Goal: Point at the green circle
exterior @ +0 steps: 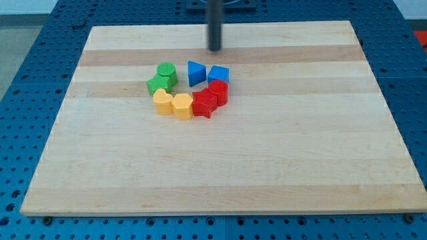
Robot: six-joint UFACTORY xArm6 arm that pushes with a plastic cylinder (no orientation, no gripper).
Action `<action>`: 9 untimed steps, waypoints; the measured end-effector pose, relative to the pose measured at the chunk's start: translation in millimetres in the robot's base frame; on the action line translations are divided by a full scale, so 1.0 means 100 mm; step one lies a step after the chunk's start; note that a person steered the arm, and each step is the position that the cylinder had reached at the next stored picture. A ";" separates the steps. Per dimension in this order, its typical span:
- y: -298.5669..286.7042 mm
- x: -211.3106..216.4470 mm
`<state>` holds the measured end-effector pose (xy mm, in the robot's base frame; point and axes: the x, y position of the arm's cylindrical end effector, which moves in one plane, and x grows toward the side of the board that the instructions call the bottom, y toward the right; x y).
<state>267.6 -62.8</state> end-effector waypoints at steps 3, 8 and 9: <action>-0.86 0.23; -0.77 0.71; -0.72 0.71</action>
